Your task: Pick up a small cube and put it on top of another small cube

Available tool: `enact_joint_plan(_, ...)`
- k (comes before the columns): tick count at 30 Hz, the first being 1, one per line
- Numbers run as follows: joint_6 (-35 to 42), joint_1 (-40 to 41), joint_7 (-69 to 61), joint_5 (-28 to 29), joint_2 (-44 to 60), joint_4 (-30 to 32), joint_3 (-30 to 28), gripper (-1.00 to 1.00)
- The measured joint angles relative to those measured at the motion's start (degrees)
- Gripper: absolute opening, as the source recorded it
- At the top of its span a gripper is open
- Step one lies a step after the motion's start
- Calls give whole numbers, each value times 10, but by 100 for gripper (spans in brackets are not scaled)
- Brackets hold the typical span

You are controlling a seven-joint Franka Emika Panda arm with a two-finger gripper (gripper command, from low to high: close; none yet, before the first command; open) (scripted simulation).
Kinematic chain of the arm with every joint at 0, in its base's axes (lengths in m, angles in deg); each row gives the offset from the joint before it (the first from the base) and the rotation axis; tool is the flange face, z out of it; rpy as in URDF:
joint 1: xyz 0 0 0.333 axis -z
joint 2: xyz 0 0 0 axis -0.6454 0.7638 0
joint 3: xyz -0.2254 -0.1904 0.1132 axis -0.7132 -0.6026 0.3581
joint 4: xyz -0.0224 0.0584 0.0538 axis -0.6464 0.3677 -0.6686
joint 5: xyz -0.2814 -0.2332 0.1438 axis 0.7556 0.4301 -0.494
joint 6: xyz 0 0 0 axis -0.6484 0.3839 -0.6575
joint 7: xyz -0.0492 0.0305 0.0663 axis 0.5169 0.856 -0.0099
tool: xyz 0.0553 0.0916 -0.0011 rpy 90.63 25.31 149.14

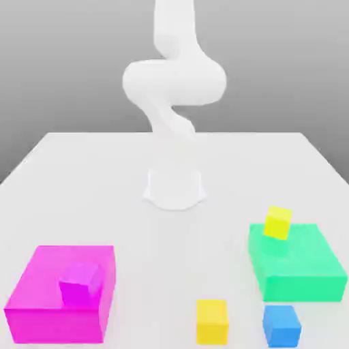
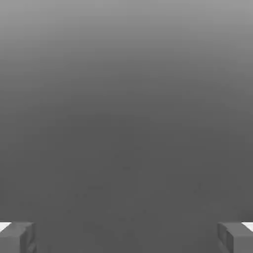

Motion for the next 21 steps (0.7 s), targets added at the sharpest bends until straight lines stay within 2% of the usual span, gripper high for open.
enact_joint_plan(11, -99, 14, 58, 30, 232, 51, 43, 0)
enact_joint_plan(21, -188, 2, 104, 47, 439, 96, 57, 0)
